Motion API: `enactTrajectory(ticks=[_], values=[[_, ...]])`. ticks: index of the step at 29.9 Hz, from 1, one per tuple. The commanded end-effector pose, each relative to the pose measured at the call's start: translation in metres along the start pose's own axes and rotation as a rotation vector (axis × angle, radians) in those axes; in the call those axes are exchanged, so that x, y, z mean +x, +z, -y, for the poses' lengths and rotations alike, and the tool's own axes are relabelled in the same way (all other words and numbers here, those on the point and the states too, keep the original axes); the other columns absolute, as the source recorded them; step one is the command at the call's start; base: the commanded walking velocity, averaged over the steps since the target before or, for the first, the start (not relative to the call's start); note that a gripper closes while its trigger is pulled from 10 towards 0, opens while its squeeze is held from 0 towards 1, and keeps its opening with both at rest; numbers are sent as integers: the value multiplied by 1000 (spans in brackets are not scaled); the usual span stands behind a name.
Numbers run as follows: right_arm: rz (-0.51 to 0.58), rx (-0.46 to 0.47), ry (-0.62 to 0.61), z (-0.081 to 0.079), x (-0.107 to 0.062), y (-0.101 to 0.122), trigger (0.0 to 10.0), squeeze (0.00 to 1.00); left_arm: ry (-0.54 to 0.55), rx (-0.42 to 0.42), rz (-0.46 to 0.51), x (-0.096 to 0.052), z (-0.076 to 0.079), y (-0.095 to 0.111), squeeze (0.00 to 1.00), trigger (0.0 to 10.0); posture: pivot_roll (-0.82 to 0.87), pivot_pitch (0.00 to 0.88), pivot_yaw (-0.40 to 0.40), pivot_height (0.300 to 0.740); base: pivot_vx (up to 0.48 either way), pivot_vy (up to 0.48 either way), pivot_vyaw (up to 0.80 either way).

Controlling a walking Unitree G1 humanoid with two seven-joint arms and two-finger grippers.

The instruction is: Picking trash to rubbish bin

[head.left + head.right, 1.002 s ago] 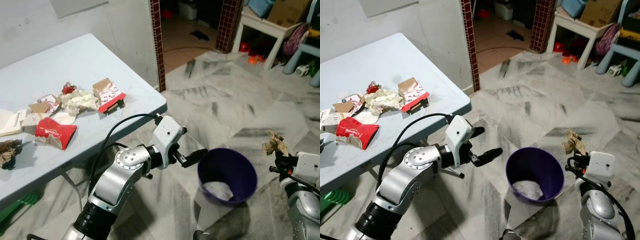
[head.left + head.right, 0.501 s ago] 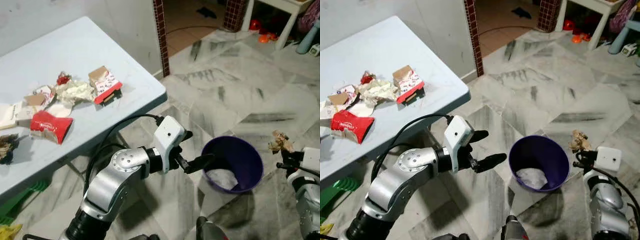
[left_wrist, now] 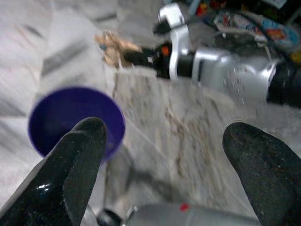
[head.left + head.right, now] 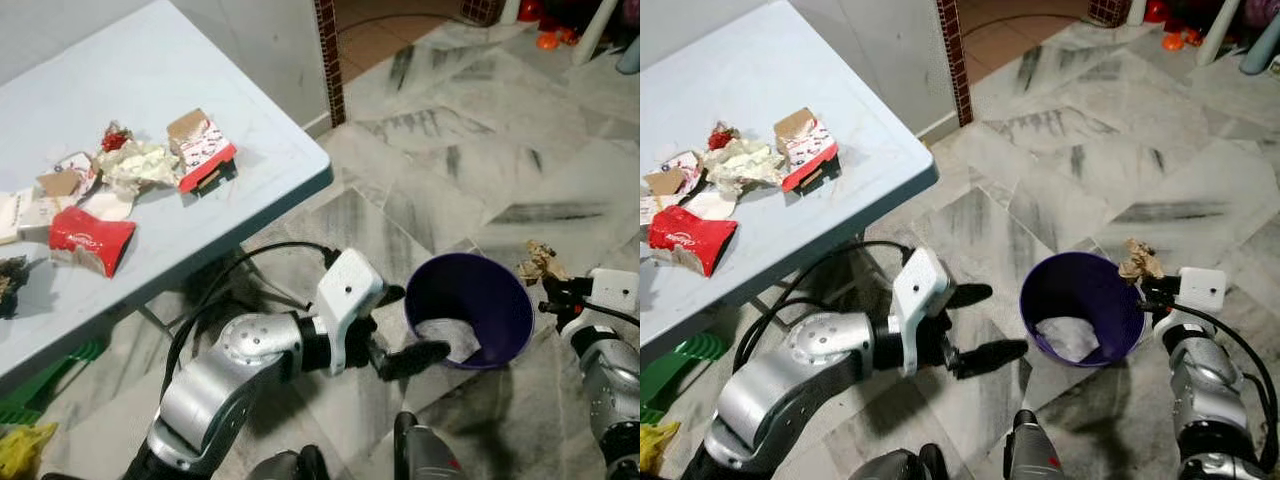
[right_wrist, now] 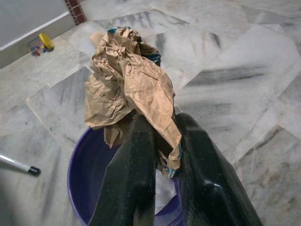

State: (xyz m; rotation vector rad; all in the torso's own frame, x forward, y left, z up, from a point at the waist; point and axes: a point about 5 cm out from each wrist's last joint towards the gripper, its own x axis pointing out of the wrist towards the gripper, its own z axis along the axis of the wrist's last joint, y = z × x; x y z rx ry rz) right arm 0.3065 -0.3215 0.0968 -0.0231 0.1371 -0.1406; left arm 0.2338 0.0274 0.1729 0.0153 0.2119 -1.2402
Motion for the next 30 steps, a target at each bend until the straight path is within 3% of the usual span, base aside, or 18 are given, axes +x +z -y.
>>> enactTrajectory(ticks=[1, 15, 16, 17, 18, 19, 30], values=[[-25, 16, 25, -2, -2, -9, 10000, 0, -19, 0, -22, -3, 5, -3, 0, 10000, -77, 372, 200, 740, 0, 0, 0], [-31, 49, 124, -9, 1, -7, 10000, 0, -37, -13, -42, -5, 11, -5, 0, 10000, -70, 393, 204, 740, 0, 0, 0], [-30, 48, 126, -9, 2, -7, 10000, 51, -36, -15, -42, -5, 11, -4, 0, 10000, -70, 393, 204, 740, 0, 0, 0], [-28, 48, 126, -9, 2, -6, 10000, 486, -36, -15, -41, -5, 11, -4, 0, 10000, -71, 393, 203, 740, 0, 0, 0], [-27, 47, 125, -9, 2, -5, 10000, 486, -36, -15, -41, -5, 11, -4, 0, 10000, -71, 393, 203, 740, 0, 0, 0], [-19, 51, 128, -9, 2, -4, 10000, 1000, -36, -16, -40, -5, 12, -4, 0, 10000, -71, 393, 201, 740, 0, 0, 0], [-11, 34, 112, -2, 3, 1, 10000, 1000, -33, -22, -35, -5, 12, -2, 0, 10000, -69, 395, 195, 740, 0, 0, 0]])
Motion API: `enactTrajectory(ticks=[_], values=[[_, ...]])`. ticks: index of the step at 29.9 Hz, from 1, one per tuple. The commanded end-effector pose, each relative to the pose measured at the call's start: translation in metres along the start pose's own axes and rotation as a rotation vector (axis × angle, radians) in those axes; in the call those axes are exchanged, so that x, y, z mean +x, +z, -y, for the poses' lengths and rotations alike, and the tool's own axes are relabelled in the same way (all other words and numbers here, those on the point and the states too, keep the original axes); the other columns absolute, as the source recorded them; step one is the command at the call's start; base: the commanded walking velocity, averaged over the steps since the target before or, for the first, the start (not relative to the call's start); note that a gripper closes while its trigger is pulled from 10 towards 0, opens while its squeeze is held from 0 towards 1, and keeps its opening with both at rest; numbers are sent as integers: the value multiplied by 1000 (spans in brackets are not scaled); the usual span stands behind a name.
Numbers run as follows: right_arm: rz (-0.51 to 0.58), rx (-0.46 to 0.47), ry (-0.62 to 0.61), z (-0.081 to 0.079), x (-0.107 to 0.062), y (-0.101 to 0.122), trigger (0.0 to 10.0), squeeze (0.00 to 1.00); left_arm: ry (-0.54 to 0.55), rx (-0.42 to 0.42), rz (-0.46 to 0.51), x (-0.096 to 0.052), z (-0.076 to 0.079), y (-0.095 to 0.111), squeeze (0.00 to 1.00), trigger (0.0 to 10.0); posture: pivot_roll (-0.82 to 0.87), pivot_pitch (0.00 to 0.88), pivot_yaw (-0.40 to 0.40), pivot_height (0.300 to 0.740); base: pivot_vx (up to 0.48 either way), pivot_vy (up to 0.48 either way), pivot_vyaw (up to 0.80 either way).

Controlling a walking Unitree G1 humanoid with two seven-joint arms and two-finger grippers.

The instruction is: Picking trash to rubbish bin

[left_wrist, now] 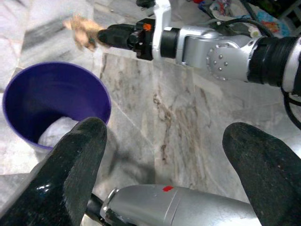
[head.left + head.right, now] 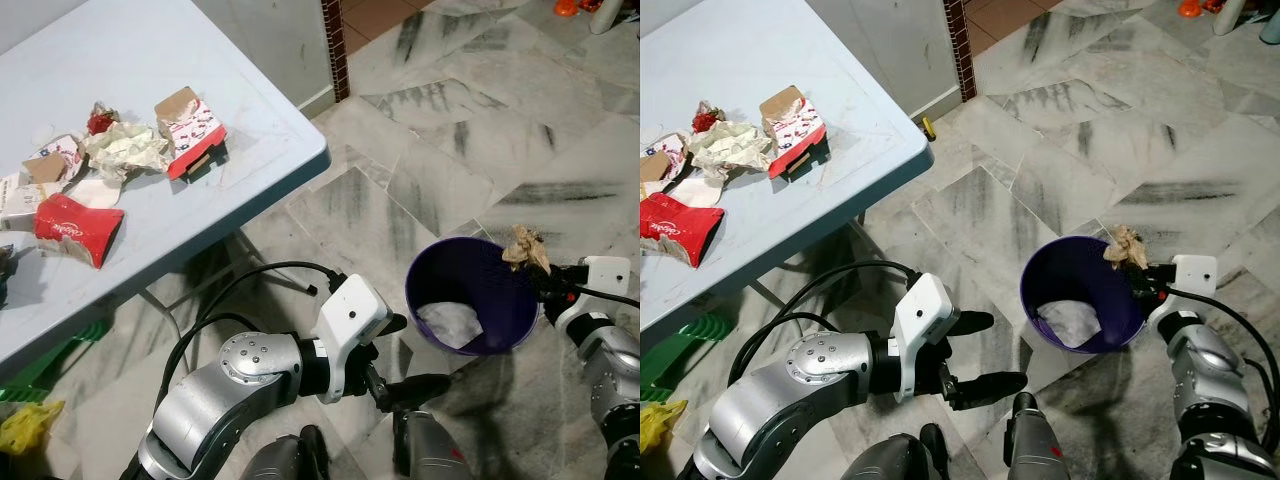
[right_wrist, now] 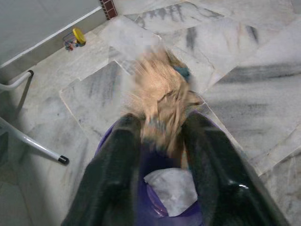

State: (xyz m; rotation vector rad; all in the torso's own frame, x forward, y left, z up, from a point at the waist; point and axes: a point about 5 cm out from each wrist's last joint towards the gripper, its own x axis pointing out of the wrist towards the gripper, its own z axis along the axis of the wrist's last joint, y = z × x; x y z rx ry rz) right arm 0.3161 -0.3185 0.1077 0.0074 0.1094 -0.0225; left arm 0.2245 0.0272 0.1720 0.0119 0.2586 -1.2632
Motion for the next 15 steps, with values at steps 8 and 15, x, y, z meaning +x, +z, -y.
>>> enactTrajectory(ticks=[8, 15], values=[[-41, 8, -1, 2, -4, -10, 10000, 1000, 0, 0, 6, -3, 4, 1, 0, 10000, -69, 391, 186, 740, 0, 0, 0], [-44, 5, 20, -1, -3, -10, 10000, 1000, 4, -13, 16, -1, 4, 2, 0, 10000, -72, 389, 178, 740, 0, 0, 0]])
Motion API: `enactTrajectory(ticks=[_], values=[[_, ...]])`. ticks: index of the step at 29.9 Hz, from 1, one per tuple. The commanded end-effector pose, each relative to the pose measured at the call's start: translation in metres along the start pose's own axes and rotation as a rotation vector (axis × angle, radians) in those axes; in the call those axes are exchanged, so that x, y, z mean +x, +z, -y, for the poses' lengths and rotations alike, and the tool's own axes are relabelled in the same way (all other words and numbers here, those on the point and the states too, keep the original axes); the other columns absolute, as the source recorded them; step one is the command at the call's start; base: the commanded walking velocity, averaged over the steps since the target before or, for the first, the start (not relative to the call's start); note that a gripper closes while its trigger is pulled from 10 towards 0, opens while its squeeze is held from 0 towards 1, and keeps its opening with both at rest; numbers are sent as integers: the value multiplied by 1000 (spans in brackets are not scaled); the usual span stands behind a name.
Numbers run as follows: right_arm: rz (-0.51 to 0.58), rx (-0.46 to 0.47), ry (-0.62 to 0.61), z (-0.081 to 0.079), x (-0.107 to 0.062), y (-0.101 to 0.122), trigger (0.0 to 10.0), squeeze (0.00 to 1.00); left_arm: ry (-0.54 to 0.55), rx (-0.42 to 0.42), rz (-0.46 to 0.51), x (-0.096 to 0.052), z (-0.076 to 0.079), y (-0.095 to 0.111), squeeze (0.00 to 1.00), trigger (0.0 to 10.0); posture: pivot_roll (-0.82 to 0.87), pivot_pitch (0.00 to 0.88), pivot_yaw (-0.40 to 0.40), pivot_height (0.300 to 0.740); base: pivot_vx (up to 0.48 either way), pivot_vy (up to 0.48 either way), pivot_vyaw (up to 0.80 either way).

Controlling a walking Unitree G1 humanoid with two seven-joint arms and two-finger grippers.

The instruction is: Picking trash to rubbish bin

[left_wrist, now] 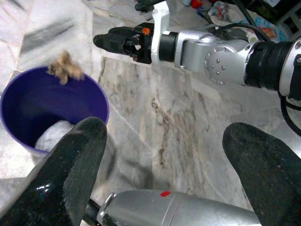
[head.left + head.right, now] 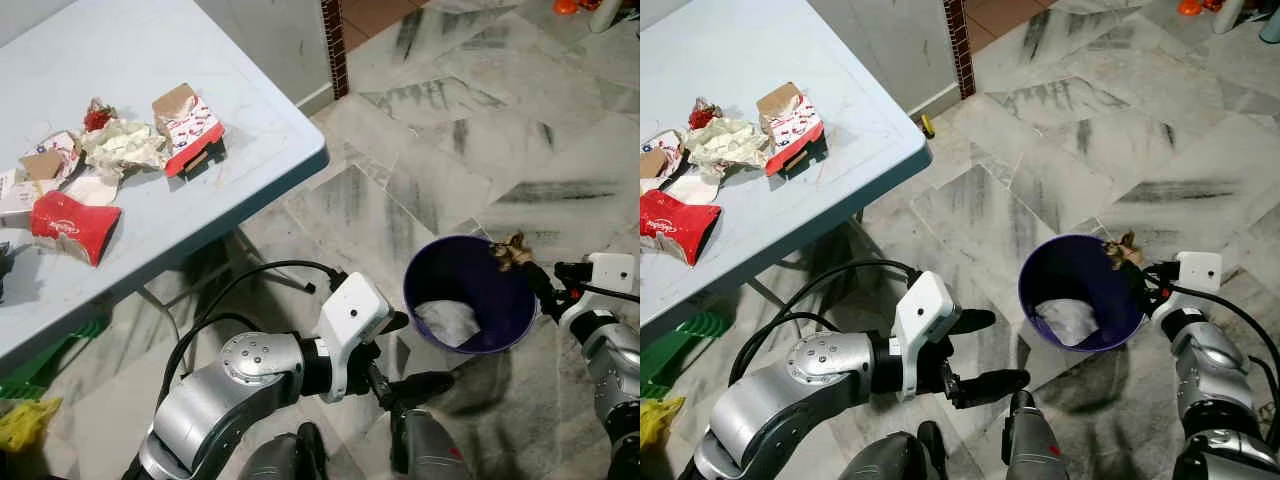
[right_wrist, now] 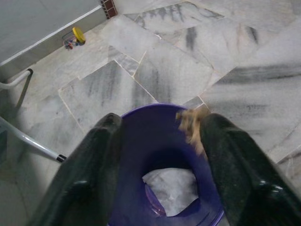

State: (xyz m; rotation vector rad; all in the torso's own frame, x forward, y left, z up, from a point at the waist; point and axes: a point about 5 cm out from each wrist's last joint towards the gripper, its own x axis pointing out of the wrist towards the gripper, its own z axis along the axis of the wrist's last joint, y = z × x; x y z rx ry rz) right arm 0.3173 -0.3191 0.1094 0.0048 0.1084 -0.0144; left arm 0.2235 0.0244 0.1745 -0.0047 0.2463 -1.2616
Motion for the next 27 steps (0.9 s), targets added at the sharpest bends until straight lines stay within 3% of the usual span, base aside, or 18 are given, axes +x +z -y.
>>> enactTrajectory(ticks=[1, 8, 9, 14, 20, 27], values=[[-45, 14, 16, -1, -4, -12, 10000, 1000, 5, -8, -3, -3, 2, -1, 0, 10000, -71, 389, 178, 740, 0, 0, 0], [-39, -4, 17, -2, -2, -9, 10000, 1000, 9, -10, 8, -3, 0, 1, 0, 10000, -76, 389, 175, 740, 0, 0, 0], [-34, -4, 10, -1, -2, -8, 10000, 0, 10, -14, 12, -3, -1, 2, 0, 10000, -76, 391, 174, 740, 0, 0, 0], [-6, 2, -29, 1, -4, -8, 10000, 0, 33, -6, 17, -2, -5, 2, 0, 10000, -79, 384, 168, 740, 0, 0, 0], [100, -15, -39, -3, -12, -3, 10000, 0, 126, 8, 40, -5, -23, 5, 0, 10000, -84, 365, 150, 740, 0, 0, 0], [278, -53, -1, -21, -27, 27, 10000, 0, 286, 8, 105, -14, -49, 14, 0, 10000, -104, 320, 110, 740, 0, 0, 0]])
